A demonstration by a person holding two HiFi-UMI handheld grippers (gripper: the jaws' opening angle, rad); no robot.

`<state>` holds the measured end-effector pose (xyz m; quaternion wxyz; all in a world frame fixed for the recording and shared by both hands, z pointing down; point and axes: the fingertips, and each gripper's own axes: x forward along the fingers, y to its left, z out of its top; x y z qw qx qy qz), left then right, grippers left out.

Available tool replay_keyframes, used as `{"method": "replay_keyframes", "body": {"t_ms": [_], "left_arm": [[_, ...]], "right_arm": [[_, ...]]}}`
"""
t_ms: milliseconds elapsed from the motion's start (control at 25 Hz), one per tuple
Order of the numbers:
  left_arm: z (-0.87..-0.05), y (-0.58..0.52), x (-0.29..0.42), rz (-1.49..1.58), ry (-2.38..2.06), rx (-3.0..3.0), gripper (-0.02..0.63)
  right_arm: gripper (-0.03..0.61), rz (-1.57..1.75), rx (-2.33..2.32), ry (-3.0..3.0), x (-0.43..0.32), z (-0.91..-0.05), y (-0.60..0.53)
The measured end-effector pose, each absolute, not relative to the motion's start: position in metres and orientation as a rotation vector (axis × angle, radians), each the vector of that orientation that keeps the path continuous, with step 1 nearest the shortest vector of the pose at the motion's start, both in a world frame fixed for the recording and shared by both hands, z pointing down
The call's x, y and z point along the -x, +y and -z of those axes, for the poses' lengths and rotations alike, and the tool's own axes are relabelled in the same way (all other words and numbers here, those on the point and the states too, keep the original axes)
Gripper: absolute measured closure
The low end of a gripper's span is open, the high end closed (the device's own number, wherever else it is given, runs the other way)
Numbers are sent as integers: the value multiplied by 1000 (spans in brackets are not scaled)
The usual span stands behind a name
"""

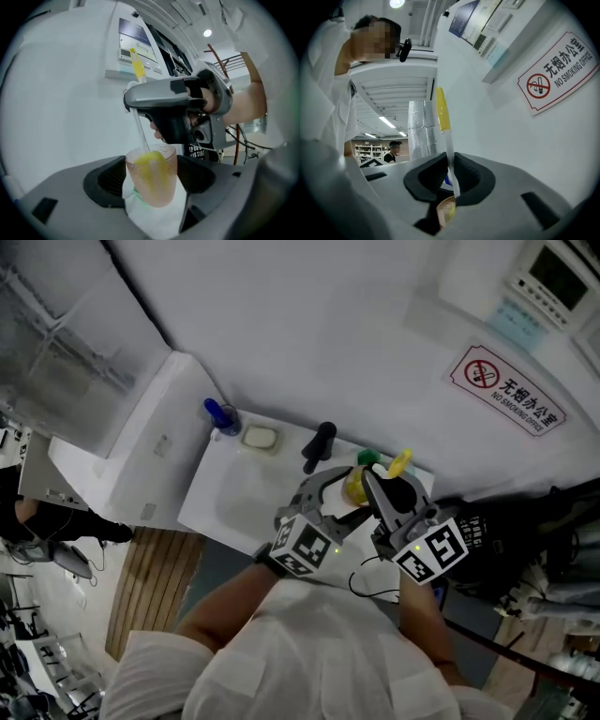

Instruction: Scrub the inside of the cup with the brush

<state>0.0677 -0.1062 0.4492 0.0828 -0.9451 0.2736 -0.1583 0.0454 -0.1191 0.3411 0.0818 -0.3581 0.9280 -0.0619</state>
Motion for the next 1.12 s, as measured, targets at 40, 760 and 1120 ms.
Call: {"method": "replay_keyframes", "body": {"t_ms": [40, 760, 1120], "left_arm": [[-451, -106, -70, 482, 802, 2816, 281], [-437, -117, -78, 436, 789, 2802, 284], [-440, -118, -80, 407, 800, 2820, 291]], "right_arm": [[537, 191, 1076, 2758, -49, -338, -120], [535, 273, 1093, 2673, -67, -331, -131], [537, 208, 1133, 2616, -91, -283, -123]]}}
